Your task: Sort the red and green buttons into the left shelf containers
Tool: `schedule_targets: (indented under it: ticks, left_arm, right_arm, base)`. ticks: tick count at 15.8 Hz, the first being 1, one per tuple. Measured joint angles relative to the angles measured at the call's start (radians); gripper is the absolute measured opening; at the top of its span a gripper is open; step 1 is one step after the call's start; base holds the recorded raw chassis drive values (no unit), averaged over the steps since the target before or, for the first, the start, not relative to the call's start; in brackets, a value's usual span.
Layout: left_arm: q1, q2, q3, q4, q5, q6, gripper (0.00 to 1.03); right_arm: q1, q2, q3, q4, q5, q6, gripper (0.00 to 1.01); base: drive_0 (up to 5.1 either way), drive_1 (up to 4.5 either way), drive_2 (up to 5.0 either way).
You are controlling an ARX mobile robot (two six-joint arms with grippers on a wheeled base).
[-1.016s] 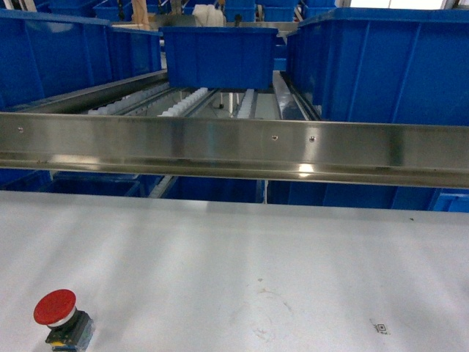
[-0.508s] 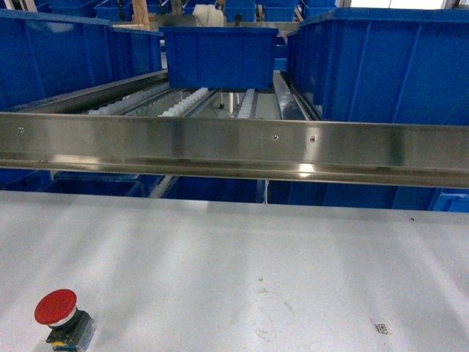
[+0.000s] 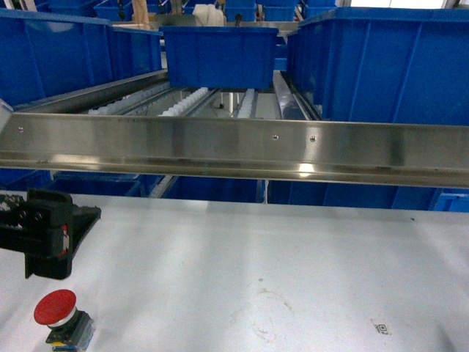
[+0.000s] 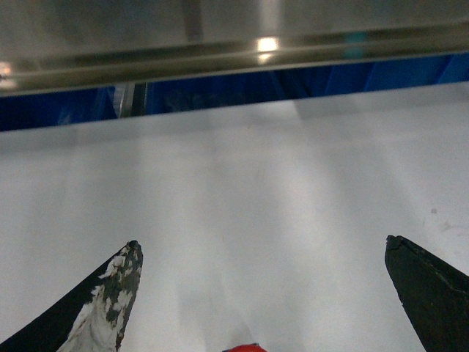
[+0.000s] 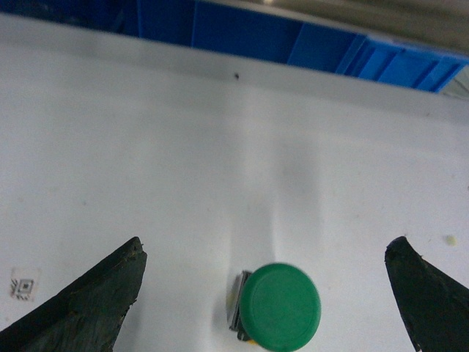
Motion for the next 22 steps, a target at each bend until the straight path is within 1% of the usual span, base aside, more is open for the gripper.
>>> schedule_targets:
  ticks: [1, 2, 4, 10, 11, 13, 16, 17, 19, 20, 22]
  left_arm:
    - [0.000, 0.033, -0.006, 0.024, -0.023, 0.005, 0.98]
    - [0.000, 0.039, -0.011, 0.023, -0.034, 0.005, 0.98]
    - [0.000, 0.036, -0.011, 0.029, -0.038, 0.005, 0.98]
    - [0.000, 0.036, -0.011, 0.028, -0.038, 0.005, 0.98]
    - [0.000, 0.036, -0.011, 0.028, -0.038, 0.005, 0.98]
    - [0.000, 0.036, -0.011, 0.028, -0.039, 0.005, 0.98]
    - [0.000, 0.036, -0.011, 0.028, -0.041, 0.005, 0.98]
    - [0.000, 0.036, -0.011, 0.028, -0.041, 0.005, 0.98]
    - [0.000, 0.036, -0.011, 0.028, -0.041, 0.005, 0.98]
    - [0.000, 0.036, -0.011, 0.028, -0.041, 0.006, 0.98]
    - [0.000, 0.036, -0.011, 0.028, -0.041, 0.005, 0.98]
  right_arm:
    - [-0.005, 0.033, 0.000, -0.010, 0.010, -0.021, 0.98]
    - [-0.006, 0.038, -0.002, -0.014, 0.026, -0.030, 0.98]
    - [-0.008, 0.030, -0.002, -0.006, 0.027, -0.037, 0.98]
    - [-0.007, 0.031, -0.002, -0.012, 0.025, -0.038, 0.98]
    - [-0.007, 0.044, 0.001, 0.005, 0.025, -0.037, 0.98]
    - [-0.005, 0.063, 0.019, -0.011, 0.023, -0.037, 0.98]
    - [-0.003, 0.114, 0.077, -0.020, 0.026, -0.037, 0.98]
    - [0.004, 0.142, 0.098, -0.023, 0.031, -0.038, 0.98]
    - [0.010, 0.195, 0.136, -0.056, 0.029, -0.037, 0.98]
    - [0.011, 0.311, 0.194, -0.051, 0.047, -0.038, 0.98]
    - [0.010, 0.366, 0.221, -0.064, 0.064, -0.039, 0.98]
  base:
    - [0.0, 0.00, 0.0]
    - [0.0, 0.00, 0.0]
    - [0.0, 0.00, 0.0]
    - [0.0, 0.00, 0.0]
    - [0.0, 0.00, 0.0]
    - [0.0, 0.00, 0.0]
    - [0.0, 0.00, 0.0]
    - [0.0, 0.00, 0.0]
    - [0.0, 0.00, 0.0]
    - [0.0, 0.00, 0.0]
    - [0.0, 0.00, 0.0]
